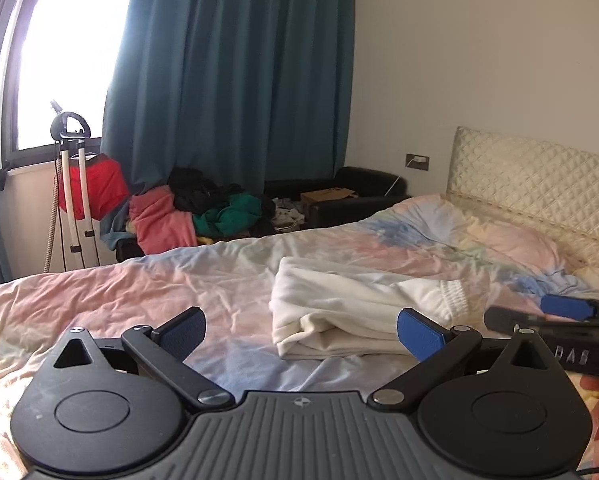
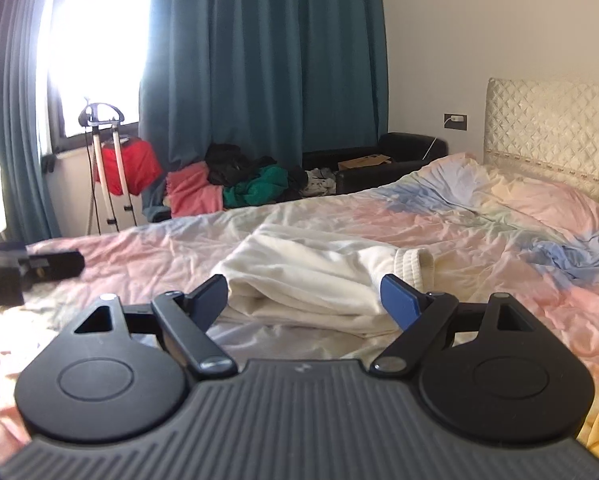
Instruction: Fold clothes
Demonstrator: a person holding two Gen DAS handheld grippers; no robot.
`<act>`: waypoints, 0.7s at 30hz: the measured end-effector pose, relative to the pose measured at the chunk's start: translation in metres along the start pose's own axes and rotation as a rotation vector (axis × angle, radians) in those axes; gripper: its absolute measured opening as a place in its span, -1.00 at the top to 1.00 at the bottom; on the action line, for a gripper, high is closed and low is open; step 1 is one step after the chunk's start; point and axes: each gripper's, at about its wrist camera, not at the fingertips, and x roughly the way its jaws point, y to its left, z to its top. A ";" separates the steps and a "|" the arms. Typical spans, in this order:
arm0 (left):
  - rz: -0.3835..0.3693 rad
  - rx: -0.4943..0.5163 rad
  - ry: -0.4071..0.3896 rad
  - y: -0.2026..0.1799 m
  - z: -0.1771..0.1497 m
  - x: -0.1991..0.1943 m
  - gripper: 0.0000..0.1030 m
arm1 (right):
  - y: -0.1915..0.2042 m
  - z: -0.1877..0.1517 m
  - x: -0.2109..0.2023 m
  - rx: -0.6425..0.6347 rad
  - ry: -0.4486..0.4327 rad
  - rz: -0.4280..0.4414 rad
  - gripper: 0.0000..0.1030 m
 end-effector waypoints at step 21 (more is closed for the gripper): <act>0.024 0.028 -0.001 -0.009 -0.018 0.006 -1.00 | 0.008 -0.021 0.013 0.002 0.003 -0.029 -0.65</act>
